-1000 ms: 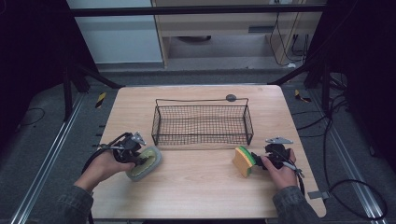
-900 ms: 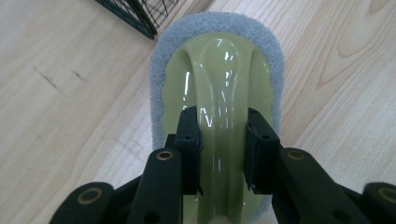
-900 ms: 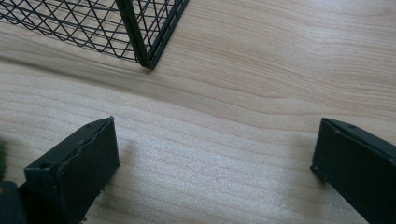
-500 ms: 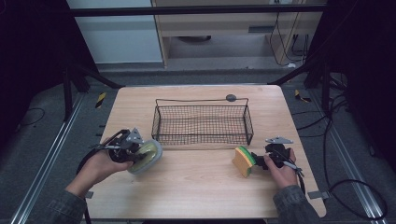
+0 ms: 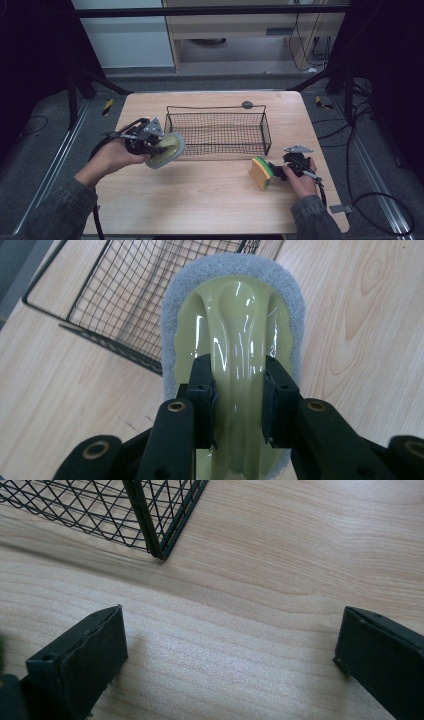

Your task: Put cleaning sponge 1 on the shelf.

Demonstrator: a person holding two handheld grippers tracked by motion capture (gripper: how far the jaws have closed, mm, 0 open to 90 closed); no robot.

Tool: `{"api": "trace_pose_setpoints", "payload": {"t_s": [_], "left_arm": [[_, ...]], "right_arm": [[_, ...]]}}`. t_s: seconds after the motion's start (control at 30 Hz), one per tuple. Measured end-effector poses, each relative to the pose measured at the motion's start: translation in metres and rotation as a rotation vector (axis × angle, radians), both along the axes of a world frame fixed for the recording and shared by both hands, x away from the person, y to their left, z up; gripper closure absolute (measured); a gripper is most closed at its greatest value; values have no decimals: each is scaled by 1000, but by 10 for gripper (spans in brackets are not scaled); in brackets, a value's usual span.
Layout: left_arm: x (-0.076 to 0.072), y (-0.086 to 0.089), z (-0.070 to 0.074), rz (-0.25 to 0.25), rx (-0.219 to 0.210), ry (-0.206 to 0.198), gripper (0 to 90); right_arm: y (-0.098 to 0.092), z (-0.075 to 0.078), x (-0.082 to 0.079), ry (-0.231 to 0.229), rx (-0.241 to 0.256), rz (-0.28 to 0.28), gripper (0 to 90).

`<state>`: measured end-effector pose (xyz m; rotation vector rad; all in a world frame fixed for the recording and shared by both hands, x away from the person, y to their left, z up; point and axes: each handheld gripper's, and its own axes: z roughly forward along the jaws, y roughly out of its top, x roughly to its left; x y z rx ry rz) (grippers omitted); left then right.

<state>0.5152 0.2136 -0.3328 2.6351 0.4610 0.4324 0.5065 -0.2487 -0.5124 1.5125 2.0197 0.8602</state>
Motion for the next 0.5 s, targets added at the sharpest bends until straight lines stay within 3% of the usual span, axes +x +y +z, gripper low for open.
{"api": "trace_pose_setpoints", "payload": {"t_s": [0.03, 0.17, 0.27, 0.5], "left_arm": [[4, -5, 6, -1, 12, -24, 703], [8, -8, 17, 7, 5, -52, 704], [11, -12, 24, 31, 9, -116, 704], [15, -11, 24, 53, 57, -132, 704]], "right_arm": [[0, 0, 0, -2, 0, 2, 5], [-2, 0, -1, -3, 0, 10, 7], [-6, 0, -3, -3, 3, 12, 7], [-14, 0, -7, -3, -4, 8, 7]]}}
